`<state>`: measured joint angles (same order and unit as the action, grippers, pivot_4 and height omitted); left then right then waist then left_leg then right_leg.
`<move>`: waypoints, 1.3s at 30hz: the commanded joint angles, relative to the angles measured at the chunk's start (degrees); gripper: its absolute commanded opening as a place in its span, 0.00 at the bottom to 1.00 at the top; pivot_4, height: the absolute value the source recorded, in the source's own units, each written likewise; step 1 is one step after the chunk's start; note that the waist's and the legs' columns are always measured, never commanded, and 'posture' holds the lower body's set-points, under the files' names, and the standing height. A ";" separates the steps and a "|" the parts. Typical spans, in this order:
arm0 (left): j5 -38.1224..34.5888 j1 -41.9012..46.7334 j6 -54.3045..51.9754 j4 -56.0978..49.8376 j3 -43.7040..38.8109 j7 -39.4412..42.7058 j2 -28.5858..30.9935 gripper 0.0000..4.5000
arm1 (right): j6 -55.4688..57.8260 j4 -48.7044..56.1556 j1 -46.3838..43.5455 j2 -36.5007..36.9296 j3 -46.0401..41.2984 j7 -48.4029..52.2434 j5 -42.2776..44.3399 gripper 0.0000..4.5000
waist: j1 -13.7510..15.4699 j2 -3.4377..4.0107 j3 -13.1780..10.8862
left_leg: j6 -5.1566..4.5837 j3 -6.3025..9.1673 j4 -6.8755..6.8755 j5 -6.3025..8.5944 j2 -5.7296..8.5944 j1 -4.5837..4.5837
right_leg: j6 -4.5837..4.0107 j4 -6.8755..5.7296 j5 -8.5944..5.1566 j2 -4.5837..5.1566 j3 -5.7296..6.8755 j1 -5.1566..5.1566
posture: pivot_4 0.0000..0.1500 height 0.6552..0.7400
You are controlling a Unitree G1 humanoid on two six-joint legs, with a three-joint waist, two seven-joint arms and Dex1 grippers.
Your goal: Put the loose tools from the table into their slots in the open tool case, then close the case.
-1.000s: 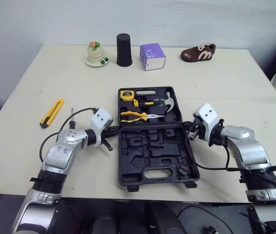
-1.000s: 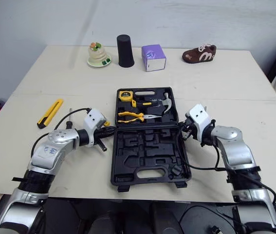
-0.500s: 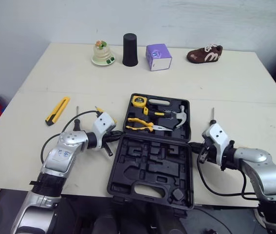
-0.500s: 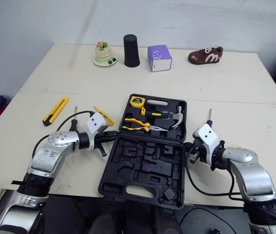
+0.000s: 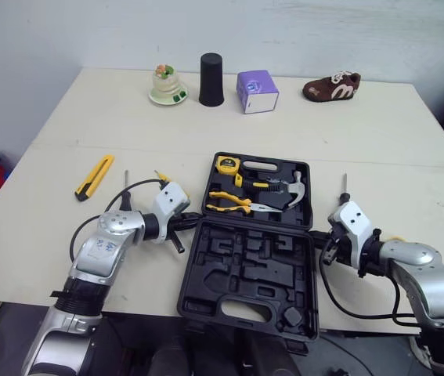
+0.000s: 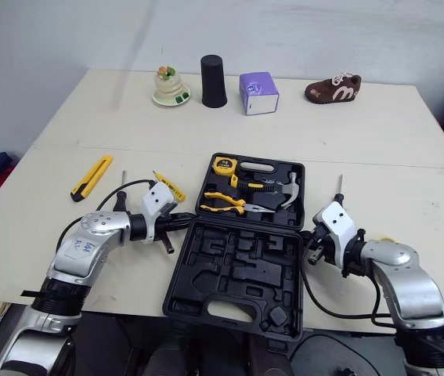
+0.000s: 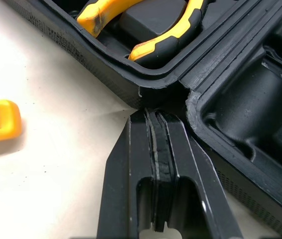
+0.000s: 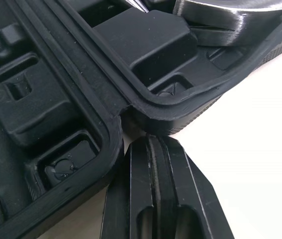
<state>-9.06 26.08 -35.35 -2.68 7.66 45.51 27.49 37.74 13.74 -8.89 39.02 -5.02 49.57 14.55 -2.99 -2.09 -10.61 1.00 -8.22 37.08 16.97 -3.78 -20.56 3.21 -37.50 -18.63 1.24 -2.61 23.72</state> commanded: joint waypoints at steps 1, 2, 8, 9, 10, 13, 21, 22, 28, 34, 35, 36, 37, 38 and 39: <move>-3.47 -0.25 0.42 -5.53 3.70 2.87 -3.06 0.00 | -3.44 1.64 -2.67 0.48 1.08 1.98 1.64 0.01 | -0.01 0.00 0.00 | -0.01 0.00 0.01 0.01 0.00 -0.01 | 0.02 0.01 0.01 0.00 0.00 0.00 | 1.00 0.98; -3.48 -0.45 0.19 -5.81 3.61 2.73 -3.13 0.00 | -3.63 1.10 -2.92 0.96 0.81 2.09 1.60 0.01 | -0.02 0.00 0.00 | -0.03 -0.01 0.01 0.01 0.02 -0.02 | 0.04 0.03 0.02 0.02 0.00 0.00 | 1.00 0.98; -3.33 -2.79 -0.78 -8.03 1.54 1.83 -2.20 0.00 | -5.49 -2.02 -3.67 4.91 -1.68 3.25 1.47 0.01 | -0.01 0.01 -0.01 | -0.08 -0.01 0.00 0.05 0.04 -0.08 | 0.10 0.10 0.03 0.06 0.00 0.02 | 1.00 0.98; -3.44 -3.37 -1.13 -8.62 0.91 1.76 -1.61 0.00 | -6.22 -2.24 -3.25 5.77 -2.05 3.49 1.11 0.01 | -0.01 0.02 -0.01 | -0.08 -0.01 -0.01 0.05 0.04 -0.08 | 0.11 0.10 0.02 0.06 0.00 0.02 | 1.00 0.98; -3.61 -4.07 -1.34 -9.17 0.09 1.86 -0.74 0.00 | -6.91 -2.44 -2.75 6.63 -2.58 3.61 0.83 0.01 | -0.06 0.03 -0.02 | -0.09 -0.01 -0.01 0.05 0.04 -0.08 | 0.12 0.11 0.01 0.06 0.00 0.02 | 1.00 0.98; -3.84 -7.44 -0.75 -10.27 -3.95 2.12 3.64 0.00 | -8.66 -3.20 -0.42 9.52 -5.60 3.86 0.48 0.01 | -0.31 0.03 -0.02 | -0.08 -0.03 -0.02 0.07 0.02 -0.07 | 0.13 0.10 0.01 0.05 -0.01 0.03 | 1.00 0.98; -23.34 -19.16 -9.17 -18.31 -29.12 8.63 13.51 0.14 | -4.67 -2.13 7.79 15.30 -20.31 8.29 8.05 0.15 | -0.25 0.03 -0.04 | -0.33 0.00 -0.02 0.24 0.01 0.00 | 0.10 0.11 -0.01 0.15 0.02 -0.04 | 1.00 0.98; -26.11 -20.64 -11.18 -17.86 -33.49 9.44 14.68 0.22 | -3.33 -2.20 9.27 15.99 -23.32 9.74 9.74 0.22 | -0.20 0.03 -0.04 | -0.35 -0.01 -0.01 0.25 0.03 -0.01 | 0.12 0.10 0.00 0.18 0.03 -0.05 | 1.00 0.98; -26.09 -33.70 -7.30 -9.37 -50.30 14.25 21.09 0.83 | -0.78 -11.29 14.95 20.52 -38.36 14.53 12.92 0.92 | -0.46 0.05 -0.04 | -0.50 0.03 -0.09 0.41 0.04 0.04 | 0.08 0.36 -0.02 0.18 0.07 -0.11 | 1.00 0.98; -21.22 -37.12 1.59 5.19 -58.29 10.94 23.97 0.99 | -6.89 -24.38 16.80 24.69 -44.68 18.29 11.15 1.00 | -0.53 0.05 -0.05 | -0.45 -0.03 -0.13 0.75 0.02 0.03 | -0.80 0.74 -0.48 0.24 0.05 -0.20 | 1.00 0.98; -19.31 -37.28 4.57 9.40 -58.32 10.22 24.66 0.99 | -8.45 -26.67 16.88 25.38 -44.85 18.58 10.49 1.00 | -0.55 0.07 -0.06 | -0.47 -0.04 -0.12 0.77 0.02 0.03 | -0.79 0.75 -0.48 0.25 0.05 -0.20 | 1.00 0.98; -18.00 -37.27 6.89 12.53 -58.10 9.86 25.25 0.99 | -9.56 -28.15 16.91 25.86 -44.79 18.73 10.06 1.00 | -0.54 0.08 -0.06 | -0.47 -0.06 -0.15 0.79 0.03 0.03 | -0.79 0.78 -0.48 0.27 0.03 -0.19 | 1.00 0.98; -16.34 -37.09 8.30 16.15 -57.87 8.32 26.20 0.99 | -11.67 -30.66 17.05 26.58 -44.50 18.57 8.84 1.00 | -0.56 0.09 -0.06 | -0.45 -0.07 -0.17 0.81 0.03 0.03 | -0.79 0.80 -0.48 0.27 0.03 -0.19 | 1.00 0.98; -15.42 -36.57 8.66 19.21 -57.57 7.12 27.20 0.99 | -13.65 -32.89 17.16 27.21 -44.06 18.37 7.70 1.00 | -0.58 0.09 -0.06 | -0.44 -0.08 -0.21 0.82 0.02 0.04 | -0.80 0.85 -0.48 0.27 0.03 -0.19 | 1.00 0.98; -14.65 -35.97 9.28 21.66 -57.41 6.03 28.10 0.99 | -16.08 -35.52 17.31 27.90 -43.53 18.16 6.36 1.00 | -0.59 0.09 -0.06 | -0.43 -0.09 -0.29 0.82 0.02 0.04 | -0.80 0.91 -0.48 0.28 0.02 -0.17 | 1.00 0.98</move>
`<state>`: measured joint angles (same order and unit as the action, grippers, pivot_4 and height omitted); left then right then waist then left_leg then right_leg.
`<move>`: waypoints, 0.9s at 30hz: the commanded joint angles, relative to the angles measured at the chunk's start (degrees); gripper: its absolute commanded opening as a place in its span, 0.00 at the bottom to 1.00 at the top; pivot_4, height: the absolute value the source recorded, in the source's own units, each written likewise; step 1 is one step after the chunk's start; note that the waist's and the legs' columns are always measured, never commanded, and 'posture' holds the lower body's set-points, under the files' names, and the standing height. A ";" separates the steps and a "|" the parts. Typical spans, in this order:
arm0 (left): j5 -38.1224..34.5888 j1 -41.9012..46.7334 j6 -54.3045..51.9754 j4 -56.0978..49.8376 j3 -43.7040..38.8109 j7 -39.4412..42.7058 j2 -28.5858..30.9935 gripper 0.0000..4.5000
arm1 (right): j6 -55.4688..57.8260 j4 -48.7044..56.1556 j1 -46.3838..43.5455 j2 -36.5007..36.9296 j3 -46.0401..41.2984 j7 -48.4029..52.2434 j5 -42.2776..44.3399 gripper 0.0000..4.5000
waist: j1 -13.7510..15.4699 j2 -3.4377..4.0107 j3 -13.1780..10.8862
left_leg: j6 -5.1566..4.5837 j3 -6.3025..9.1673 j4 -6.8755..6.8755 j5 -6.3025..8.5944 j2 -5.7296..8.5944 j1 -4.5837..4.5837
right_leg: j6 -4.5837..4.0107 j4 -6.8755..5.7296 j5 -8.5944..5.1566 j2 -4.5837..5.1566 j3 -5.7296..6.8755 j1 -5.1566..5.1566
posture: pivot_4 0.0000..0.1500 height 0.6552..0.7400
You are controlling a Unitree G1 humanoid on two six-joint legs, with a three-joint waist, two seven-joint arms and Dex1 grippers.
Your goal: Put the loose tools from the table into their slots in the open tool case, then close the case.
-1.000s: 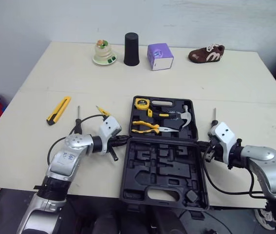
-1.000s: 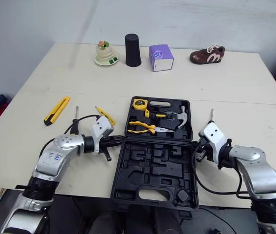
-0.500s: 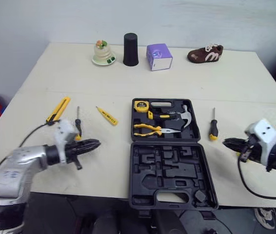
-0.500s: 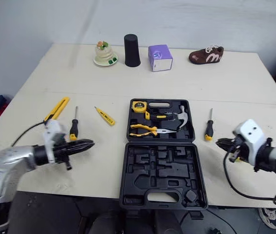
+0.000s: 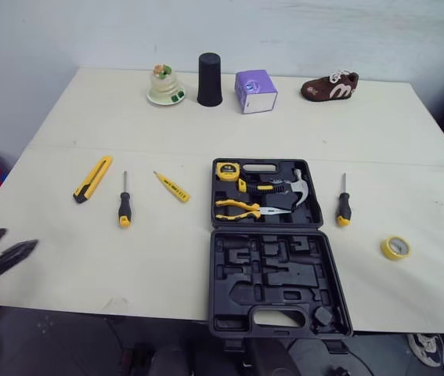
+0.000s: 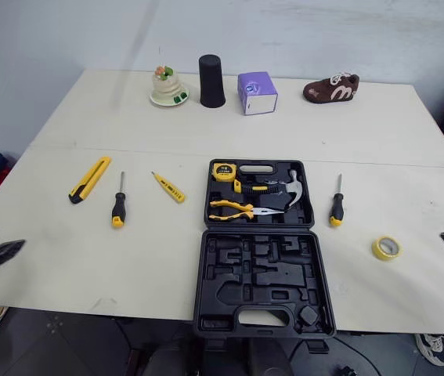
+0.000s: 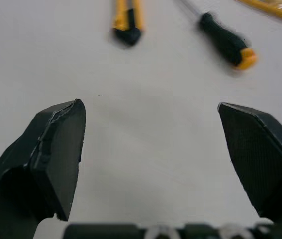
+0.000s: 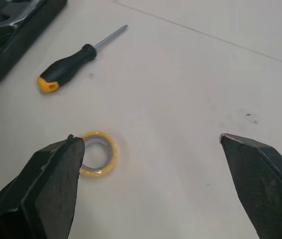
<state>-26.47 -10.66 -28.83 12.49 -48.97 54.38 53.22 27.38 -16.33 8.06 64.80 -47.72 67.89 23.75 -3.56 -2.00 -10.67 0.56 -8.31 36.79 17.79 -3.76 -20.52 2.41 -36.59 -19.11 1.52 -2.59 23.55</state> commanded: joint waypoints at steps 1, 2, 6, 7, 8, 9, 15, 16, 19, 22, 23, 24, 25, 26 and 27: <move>3.21 1.32 3.57 7.77 -0.49 -3.40 2.96 0.99 | -7.51 -7.36 0.26 2.56 -0.36 -0.24 -3.68 1.00 | -0.04 -0.01 0.00 | 0.01 -0.01 -0.08 0.00 0.00 0.00 | 0.00 0.04 0.00 0.00 0.00 0.02 | 1.00 0.98; 2.91 2.00 3.50 7.78 -0.13 -3.47 3.24 0.99 | -8.57 -8.50 -0.14 2.80 0.02 -0.21 -3.94 1.00 | -0.05 -0.02 0.01 | 0.02 -0.02 -0.17 0.01 0.00 0.00 | 0.02 0.07 0.01 0.00 0.00 0.04 | 1.00 0.98; 1.20 4.11 0.29 3.45 2.37 -5.10 2.16 0.99 | -6.55 -6.09 -3.15 1.59 1.50 -0.17 -1.19 1.00 | -0.03 -0.01 0.01 | 0.10 -0.07 -0.46 0.04 0.01 0.05 | 0.45 0.10 0.25 0.03 0.02 0.08 | 1.00 0.98; 1.15 4.42 -0.56 1.61 3.32 -6.04 1.46 0.99 | -5.02 -3.57 -3.81 0.74 1.92 -0.12 0.20 1.00 | -0.03 0.00 0.00 | 0.13 -0.08 -0.54 0.02 0.01 0.09 | 0.73 0.10 0.40 0.02 0.02 0.07 | 1.00 0.98; 1.17 4.53 -1.13 0.41 3.88 -6.72 1.01 0.99 | -3.98 -1.83 -4.12 0.19 2.15 -0.12 1.06 1.00 | 0.00 0.01 0.00 | 0.18 -0.07 -0.60 -0.01 0.01 0.09 | 0.73 0.10 0.40 0.01 0.02 0.09 | 1.00 0.98; -1.00 4.61 -4.16 -6.06 4.85 -8.47 -1.07 0.99 | -1.01 3.57 -5.03 -1.09 2.80 -0.85 3.77 1.00 | -0.02 0.03 0.00 | 0.25 -0.06 -0.66 -0.05 0.00 0.12 | 0.72 0.09 0.39 -0.02 0.02 0.09 | 1.00 0.98; -6.47 7.65 -21.76 -34.25 14.02 -22.38 -8.24 0.99 | 14.33 27.88 -10.81 -5.14 7.26 -5.82 18.81 1.00 | -0.20 0.08 -0.01 | 0.42 -0.02 -0.62 -0.37 -0.03 0.11 | 0.88 -0.15 0.32 -0.10 0.00 0.10 | 1.00 0.98; -7.80 9.27 -25.42 -35.97 14.81 -25.03 -9.50 0.99 | 15.98 30.51 -11.81 -5.40 8.24 -6.50 20.88 1.00 | -0.12 0.08 -0.01 | 0.43 -0.01 -0.62 -0.39 -0.02 0.13 | 0.89 -0.17 0.32 -0.11 -0.01 0.09 | 1.00 0.98; -9.54 14.69 -36.70 -39.36 16.64 -33.42 -13.50 0.99 | 19.53 37.29 -14.18 -5.90 11.52 -7.86 26.46 1.00 | 0.23 0.06 -0.01 | 0.42 0.03 -0.53 -0.43 -0.01 0.16 | 0.91 -0.27 0.31 -0.16 -0.01 0.06 | 1.00 0.98; -7.77 22.14 -47.99 -41.13 18.91 -42.13 -17.65 0.99 | 21.43 44.46 -17.34 -7.36 17.12 -10.14 31.54 1.00 | 0.39 -0.01 -0.05 | 0.38 0.08 -0.31 -0.45 0.01 0.11 | 0.99 -0.36 0.35 -0.17 0.00 0.03 | 1.00 0.98; -6.76 23.71 -50.07 -41.40 20.04 -43.84 -17.96 0.99 | 21.85 46.38 -18.42 -8.13 18.87 -11.60 32.68 1.00 | 0.39 -0.01 -0.05 | 0.37 0.13 -0.20 -0.46 0.00 0.04 | 1.06 -0.37 0.39 -0.18 0.01 0.04 | 1.00 0.98; -5.98 25.08 -51.55 -41.61 21.20 -45.06 -18.21 0.99 | 22.05 47.95 -19.35 -8.84 20.50 -12.80 33.59 1.00 | 0.38 -0.01 -0.05 | 0.36 0.16 -0.07 -0.46 0.01 -0.03 | 1.11 -0.39 0.42 -0.18 0.02 0.04 | 1.00 0.98; -5.22 26.88 -53.10 -41.27 21.90 -46.41 -18.92 0.99 | 22.04 49.52 -20.43 -9.72 22.53 -13.80 34.27 1.00 | 0.35 -0.01 -0.05 | 0.35 0.17 0.06 -0.43 0.00 -0.07 | 1.12 -0.41 0.43 -0.19 0.02 0.05 | 1.00 0.98; -4.48 28.34 -54.15 -40.69 22.22 -47.52 -19.53 0.99 | 21.84 50.65 -21.17 -10.26 24.10 -14.36 34.59 1.00 | 0.35 -0.01 -0.05 | 0.34 0.17 0.21 -0.39 -0.01 -0.10 | 1.14 -0.44 0.44 -0.19 0.02 0.04 | 1.00 0.98; -3.64 29.95 -55.45 -39.91 22.56 -48.65 -20.24 0.99 | 21.48 51.77 -21.97 -10.80 25.87 -14.72 34.70 1.00 | 0.37 -0.01 -0.05 | 0.32 0.14 0.26 -0.38 0.00 -0.11 | 1.19 -0.44 0.46 -0.18 0.01 0.03 | 1.00 0.98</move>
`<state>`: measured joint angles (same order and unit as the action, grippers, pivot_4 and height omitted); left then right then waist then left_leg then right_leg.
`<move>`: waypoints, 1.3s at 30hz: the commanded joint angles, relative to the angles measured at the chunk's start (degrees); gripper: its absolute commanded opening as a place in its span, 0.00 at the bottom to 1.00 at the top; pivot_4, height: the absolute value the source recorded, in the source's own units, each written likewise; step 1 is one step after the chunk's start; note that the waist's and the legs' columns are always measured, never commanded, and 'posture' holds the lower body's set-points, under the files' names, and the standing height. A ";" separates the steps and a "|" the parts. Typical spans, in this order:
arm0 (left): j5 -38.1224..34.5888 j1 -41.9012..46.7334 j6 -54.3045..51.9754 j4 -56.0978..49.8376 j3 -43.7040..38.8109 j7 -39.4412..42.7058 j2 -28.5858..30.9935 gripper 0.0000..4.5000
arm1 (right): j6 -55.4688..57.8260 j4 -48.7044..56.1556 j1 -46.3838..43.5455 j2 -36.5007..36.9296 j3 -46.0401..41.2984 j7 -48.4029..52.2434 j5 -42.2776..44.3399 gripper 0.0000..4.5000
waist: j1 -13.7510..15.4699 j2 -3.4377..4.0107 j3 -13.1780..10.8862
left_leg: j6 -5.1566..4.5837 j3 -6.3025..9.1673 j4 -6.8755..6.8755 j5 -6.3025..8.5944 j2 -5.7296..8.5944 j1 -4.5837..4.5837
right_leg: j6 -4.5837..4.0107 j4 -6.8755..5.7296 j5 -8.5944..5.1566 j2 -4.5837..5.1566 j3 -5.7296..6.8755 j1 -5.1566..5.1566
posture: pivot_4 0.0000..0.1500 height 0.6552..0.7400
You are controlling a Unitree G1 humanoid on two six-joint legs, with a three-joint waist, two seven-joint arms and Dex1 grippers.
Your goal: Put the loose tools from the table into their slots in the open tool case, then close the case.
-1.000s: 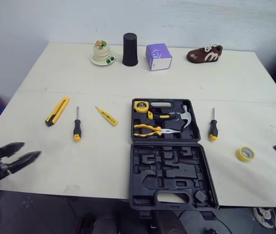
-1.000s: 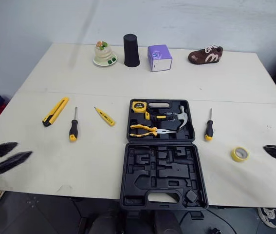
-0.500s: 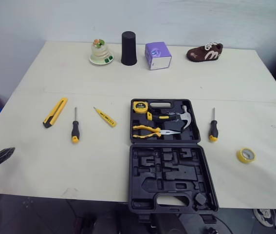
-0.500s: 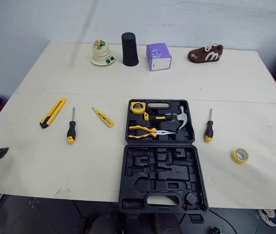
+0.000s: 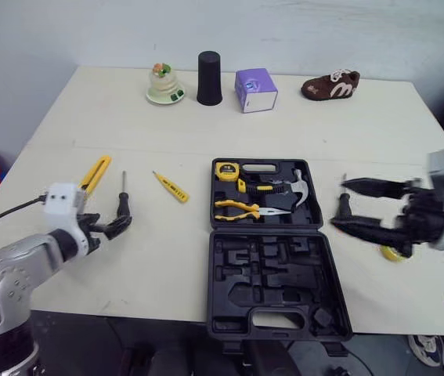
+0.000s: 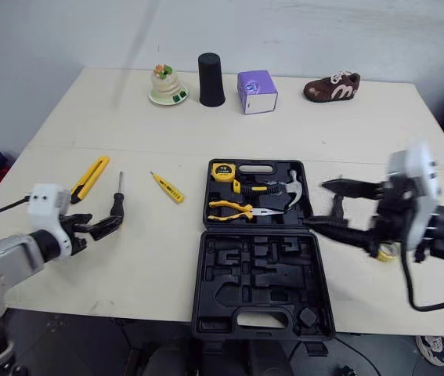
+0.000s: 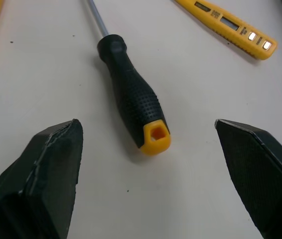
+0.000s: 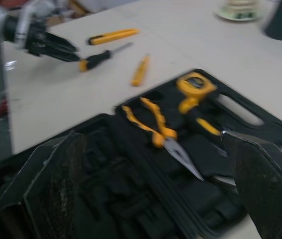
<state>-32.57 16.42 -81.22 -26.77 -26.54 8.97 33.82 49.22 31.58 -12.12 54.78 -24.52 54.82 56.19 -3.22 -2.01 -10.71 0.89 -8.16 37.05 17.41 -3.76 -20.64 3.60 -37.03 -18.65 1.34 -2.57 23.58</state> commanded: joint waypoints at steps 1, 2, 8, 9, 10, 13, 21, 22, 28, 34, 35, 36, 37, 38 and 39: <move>2.83 4.26 -5.03 0.16 0.19 -3.69 -1.47 0.99 | -0.56 4.64 -2.47 -1.24 4.02 -2.13 2.43 1.00 | 0.08 -0.01 0.00 | -0.02 0.00 0.04 0.00 0.01 -0.03 | 0.03 0.01 0.02 0.02 0.00 0.00 | 1.00 0.98; 3.37 5.99 -7.50 1.01 0.49 -4.15 -2.16 0.99 | -0.85 5.23 -3.29 -1.86 5.45 -2.56 2.54 1.00 | 0.14 -0.02 0.00 | -0.04 -0.01 0.06 0.00 0.03 -0.03 | 0.05 0.02 0.03 0.03 0.00 -0.01 | 1.00 0.98; 8.10 10.10 -11.28 6.57 0.67 -8.23 -5.36 0.99 | -2.60 5.75 -6.17 -4.17 10.37 -3.98 1.73 1.00 | 0.20 -0.03 0.01 | -0.06 -0.02 0.10 -0.01 0.05 -0.07 | 0.06 0.02 0.05 0.05 0.00 0.02 | 1.00 0.98; 8.80 11.00 -11.28 8.03 -0.37 -9.11 -6.79 0.99 | -3.02 5.60 -6.96 -4.90 11.44 -4.12 1.45 1.00 | 0.20 -0.03 0.00 | -0.06 -0.02 0.09 -0.01 0.03 -0.04 | 0.05 0.02 0.04 0.05 0.01 0.01 | 1.00 0.98; 9.24 11.70 -11.28 8.98 -1.12 -9.48 -7.71 0.99 | -3.29 5.49 -7.55 -5.41 12.21 -4.31 1.26 1.00 | 0.29 -0.03 0.01 | -0.05 -0.02 0.11 -0.02 0.03 -0.07 | 0.05 0.01 0.04 0.04 0.01 0.03 | 1.00 0.98; 8.73 14.07 -11.28 10.54 0.20 -8.22 -7.36 0.99 | -4.12 4.38 -9.59 -7.38 14.82 -5.39 -0.22 1.00 | 0.38 -0.03 0.01 | -0.05 -0.01 0.13 -0.07 0.05 -0.02 | 0.04 -0.08 0.05 0.06 0.02 0.01 | 1.00 0.98; 10.98 15.54 -11.13 12.97 6.14 -9.03 -10.48 0.99 | -5.62 4.99 -9.60 -10.21 17.28 -6.78 -1.00 1.00 | 1.67 0.01 0.04 | -0.06 -0.01 0.15 -0.10 0.09 0.01 | 0.02 -0.19 0.07 0.11 0.02 0.01 | 1.00 0.98; 11.58 16.41 -10.72 13.99 7.26 -9.08 -11.11 0.99 | -5.86 5.20 -9.20 -10.73 17.28 -7.22 -1.05 1.00 | 1.78 0.02 0.04 | -0.07 0.00 0.17 -0.11 0.10 0.02 | 0.02 -0.19 0.07 0.12 0.02 0.00 | 1.00 0.98; 14.39 19.39 -8.85 18.08 9.67 -8.36 -12.05 0.99 | -6.81 6.44 -7.60 -11.98 18.03 -8.69 -2.08 1.00 | 1.93 0.04 0.05 | -0.16 0.05 0.18 -0.17 0.21 0.05 | 0.06 -0.23 0.10 0.21 0.04 -0.08 | 1.00 0.98; 15.75 20.53 -7.04 20.34 10.70 -7.41 -12.50 0.65 | -7.48 6.83 -6.68 -12.40 17.56 -10.27 -2.89 1.00 | 1.88 0.04 0.05 | -0.16 0.08 0.18 -0.19 0.21 0.06 | 0.05 -0.28 0.10 0.21 0.05 -0.08 | 1.00 0.98; 15.96 20.53 -6.88 20.48 10.75 -7.32 -12.69 0.56 | -7.56 6.98 -6.50 -12.30 17.54 -10.43 -2.92 1.00 | 1.88 0.04 0.05 | -0.16 0.08 0.17 -0.19 0.21 0.06 | 0.06 -0.27 0.10 0.21 0.05 -0.08 | 1.00 0.98; 16.14 20.53 -6.77 20.62 10.80 -7.24 -12.89 0.46 | -7.67 7.03 -6.35 -12.19 17.48 -10.52 -2.92 1.00 | 1.89 0.04 0.05 | -0.17 0.08 0.17 -0.18 0.21 0.05 | 0.06 -0.25 0.10 0.22 0.05 -0.08 | 1.00 0.98; 16.33 20.55 -6.67 20.72 10.85 -7.16 -13.08 0.37 | -7.77 7.01 -6.24 -12.09 17.42 -10.54 -2.93 1.00 | 1.91 0.04 0.05 | -0.17 0.08 0.16 -0.18 0.21 0.04 | 0.06 -0.23 0.10 0.22 0.06 -0.07 | 1.00 0.98; 16.38 20.48 -6.57 20.83 10.84 -6.84 -13.00 0.26 | -7.84 6.96 -6.07 -11.97 17.26 -10.63 -3.00 1.00 | 1.95 0.04 0.05 | -0.18 0.09 0.16 -0.18 0.21 0.02 | 0.06 -0.20 0.10 0.22 0.06 -0.07 | 1.00 0.98; 16.47 20.44 -6.52 20.89 10.82 -6.55 -12.94 0.22 | -7.89 6.92 -5.96 -11.88 17.16 -10.68 -3.04 1.00 | 1.97 0.04 0.05 | -0.18 0.08 0.16 -0.17 0.21 0.02 | 0.06 -0.19 0.10 0.23 0.07 -0.07 | 1.00 0.98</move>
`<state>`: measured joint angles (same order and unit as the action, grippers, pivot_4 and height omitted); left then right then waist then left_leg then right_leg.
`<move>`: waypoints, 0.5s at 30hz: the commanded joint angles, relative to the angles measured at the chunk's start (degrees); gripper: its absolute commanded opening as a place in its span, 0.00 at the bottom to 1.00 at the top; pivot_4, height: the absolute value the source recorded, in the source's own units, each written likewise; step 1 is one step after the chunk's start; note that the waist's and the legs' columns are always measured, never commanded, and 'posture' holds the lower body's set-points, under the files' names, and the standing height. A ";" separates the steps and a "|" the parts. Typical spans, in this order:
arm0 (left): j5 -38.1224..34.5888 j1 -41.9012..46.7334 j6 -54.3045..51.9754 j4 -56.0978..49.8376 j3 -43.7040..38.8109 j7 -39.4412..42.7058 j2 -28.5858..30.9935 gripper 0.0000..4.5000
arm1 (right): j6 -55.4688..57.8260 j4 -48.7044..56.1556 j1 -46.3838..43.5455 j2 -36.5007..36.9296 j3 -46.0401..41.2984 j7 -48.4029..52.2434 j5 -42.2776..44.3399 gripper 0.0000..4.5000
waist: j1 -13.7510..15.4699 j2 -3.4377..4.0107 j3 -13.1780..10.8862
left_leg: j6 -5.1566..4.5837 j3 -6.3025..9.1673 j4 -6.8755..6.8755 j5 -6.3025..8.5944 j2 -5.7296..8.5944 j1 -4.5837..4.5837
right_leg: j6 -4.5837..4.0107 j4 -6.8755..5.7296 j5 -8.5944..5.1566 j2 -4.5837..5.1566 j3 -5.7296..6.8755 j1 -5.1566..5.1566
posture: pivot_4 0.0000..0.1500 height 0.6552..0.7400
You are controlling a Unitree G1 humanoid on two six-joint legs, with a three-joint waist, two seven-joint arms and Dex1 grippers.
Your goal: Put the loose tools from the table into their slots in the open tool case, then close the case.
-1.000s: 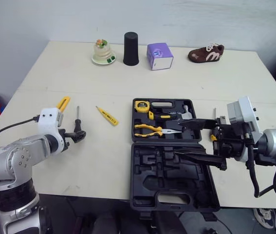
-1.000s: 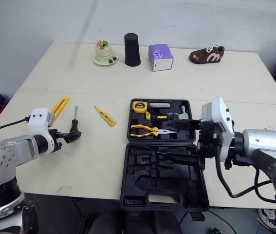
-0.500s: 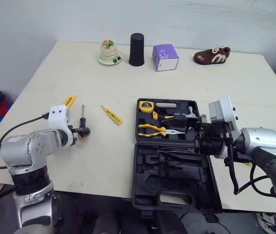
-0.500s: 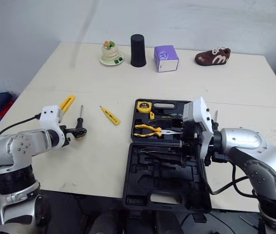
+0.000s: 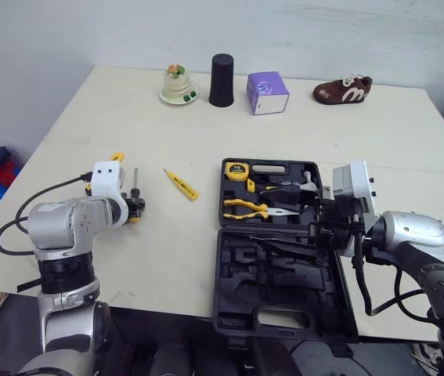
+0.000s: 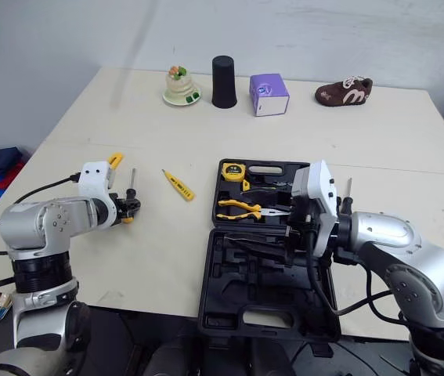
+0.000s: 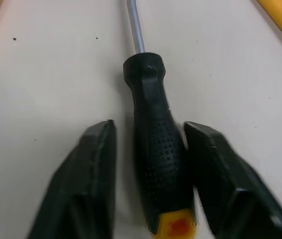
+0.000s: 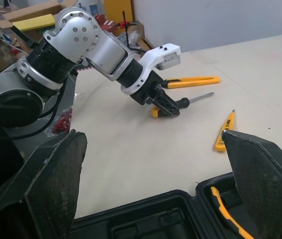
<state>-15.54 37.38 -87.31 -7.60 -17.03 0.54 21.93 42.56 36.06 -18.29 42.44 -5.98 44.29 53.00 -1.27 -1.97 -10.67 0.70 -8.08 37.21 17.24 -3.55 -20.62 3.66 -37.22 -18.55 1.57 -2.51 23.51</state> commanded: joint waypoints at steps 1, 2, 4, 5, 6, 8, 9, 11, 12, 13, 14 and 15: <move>-0.56 -0.62 -0.32 1.80 1.28 2.40 -0.51 0.22 | -1.32 2.31 0.41 0.71 -1.65 -0.12 -0.03 1.00 | 0.02 0.00 0.00 | 0.00 0.00 0.00 0.00 0.00 0.00 | 0.00 0.01 0.00 0.00 0.00 0.00 | 1.00 0.98; -0.77 -1.06 0.46 1.63 1.54 3.67 1.32 0.22 | -1.32 2.10 0.57 1.04 -2.01 -0.12 -0.23 1.00 | 0.02 0.00 0.00 | 0.00 0.00 0.00 0.00 0.00 0.00 | 0.01 0.01 0.00 0.00 0.01 0.00 | 1.00 0.98; -1.16 -2.09 2.89 1.04 3.08 6.86 5.88 0.22 | -1.23 1.60 0.78 1.74 -2.86 0.06 -0.36 1.00 | -0.23 0.00 0.00 | 0.00 0.00 0.01 0.00 0.00 0.00 | 0.01 0.00 0.00 -0.01 0.00 0.00 | 1.00 0.98; -1.43 -2.42 4.21 0.83 4.07 8.70 8.11 0.22 | -1.12 1.36 0.88 2.10 -3.30 0.20 -0.27 1.00 | -0.33 0.00 0.00 | 0.01 0.00 -0.02 0.00 -0.01 0.00 | 0.00 0.00 0.00 -0.01 0.00 0.02 | 1.00 0.98; -2.16 -2.51 5.92 0.62 5.33 11.64 10.97 0.22 | -1.00 1.13 1.06 2.64 -3.83 0.40 -0.20 1.00 | -0.48 -0.01 -0.01 | 0.03 -0.01 -0.04 0.00 -0.01 0.00 | 0.00 0.00 0.00 -0.01 0.00 0.03 | 1.00 0.98; -3.34 -2.37 8.67 -0.06 8.14 16.53 15.45 0.22 | -1.02 0.77 1.83 3.76 -5.12 0.99 0.11 1.00 | -0.74 -0.10 -0.06 | 0.09 -0.04 -0.10 0.00 -0.07 -0.02 | -0.05 0.00 0.00 -0.05 -0.01 0.11 | 1.00 0.98; -3.20 -2.27 15.41 -1.33 12.30 25.28 22.62 0.22 | -0.57 0.63 2.82 4.76 -6.66 1.02 0.49 1.00 | -0.72 -0.11 -0.06 | 0.12 -0.04 -0.12 0.00 -0.11 -0.04 | -0.09 0.02 0.00 -0.07 0.00 0.14 | 1.00 0.98; -3.23 -1.88 25.12 -3.06 18.11 38.71 32.80 0.22 | 0.05 0.40 5.22 6.43 -9.43 1.40 0.86 1.00 | -0.87 -0.29 -0.16 | 0.23 -0.05 -0.15 0.02 -0.15 -0.18 | -0.21 -0.01 -0.07 -0.10 0.02 0.32 | 1.00 0.98; -4.37 -0.87 25.78 -3.14 19.76 42.67 35.44 0.22 | 0.20 0.28 6.58 7.18 -10.63 1.72 0.99 1.00 | -0.76 -0.28 -0.16 | 0.29 0.04 -0.15 0.01 -0.20 -0.44 | -0.29 0.04 -0.07 -0.09 0.16 0.50 | 1.00 0.98; -5.25 0.20 25.71 -2.82 20.68 44.84 36.33 0.22 | 0.19 0.25 7.66 7.71 -11.40 1.97 1.06 1.00 | -0.68 -0.22 -0.13 | 0.28 0.02 -0.15 0.03 -0.18 -0.61 | -0.43 0.02 -0.16 -0.04 0.20 0.64 | 1.00 0.98; -5.50 2.23 28.33 -3.33 22.96 49.20 37.40 0.22 | 0.42 0.35 9.45 8.42 -12.72 2.21 1.09 1.00 | -0.35 -0.14 -0.10 | 0.26 0.02 -0.17 0.05 -0.18 -0.62 | -0.46 0.05 -0.17 -0.03 0.21 0.65 | 1.00 0.98; -5.41 4.18 30.26 -3.82 25.15 52.60 37.91 0.22 | 0.51 0.49 11.02 8.98 -13.84 2.47 1.03 1.00 | 0.01 -0.12 -0.11 | 0.21 0.01 -0.13 0.07 -0.17 -0.64 | -0.48 0.07 -0.22 -0.03 0.21 0.65 | 1.00 0.98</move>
<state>-19.87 39.94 -60.59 -8.88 5.02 47.00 59.42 42.86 35.47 -8.49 50.39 -16.87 45.99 53.19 -1.26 -2.09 -10.78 0.88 -8.01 37.10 17.32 -3.69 -21.35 3.19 -37.10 -18.81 1.54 -2.23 24.16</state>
